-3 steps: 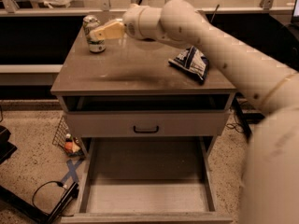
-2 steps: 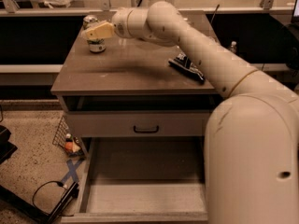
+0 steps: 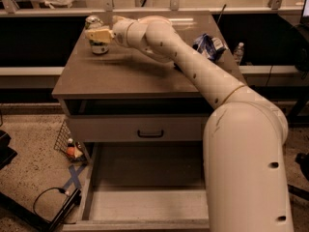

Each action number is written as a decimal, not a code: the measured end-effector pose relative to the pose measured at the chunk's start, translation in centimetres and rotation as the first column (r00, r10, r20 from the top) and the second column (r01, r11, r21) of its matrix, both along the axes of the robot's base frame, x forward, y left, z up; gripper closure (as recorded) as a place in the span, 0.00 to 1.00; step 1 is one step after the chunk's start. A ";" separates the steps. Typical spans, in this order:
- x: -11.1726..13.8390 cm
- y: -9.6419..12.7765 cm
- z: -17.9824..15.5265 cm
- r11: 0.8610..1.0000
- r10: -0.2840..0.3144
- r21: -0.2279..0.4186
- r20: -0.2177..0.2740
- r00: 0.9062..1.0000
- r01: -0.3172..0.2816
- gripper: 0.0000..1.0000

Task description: Place 7up can into middle drawer

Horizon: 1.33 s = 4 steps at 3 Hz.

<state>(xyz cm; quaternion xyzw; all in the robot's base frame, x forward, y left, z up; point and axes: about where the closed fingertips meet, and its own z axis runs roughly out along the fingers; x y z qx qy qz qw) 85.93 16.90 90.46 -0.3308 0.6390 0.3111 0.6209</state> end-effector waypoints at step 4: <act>0.2 2.1 0.5 0.999 0.000 0.043 0.027 1.000 -0.001 1.00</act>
Offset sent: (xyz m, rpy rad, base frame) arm 0.0048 0.0115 -0.0010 0.0384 -0.0187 -0.0077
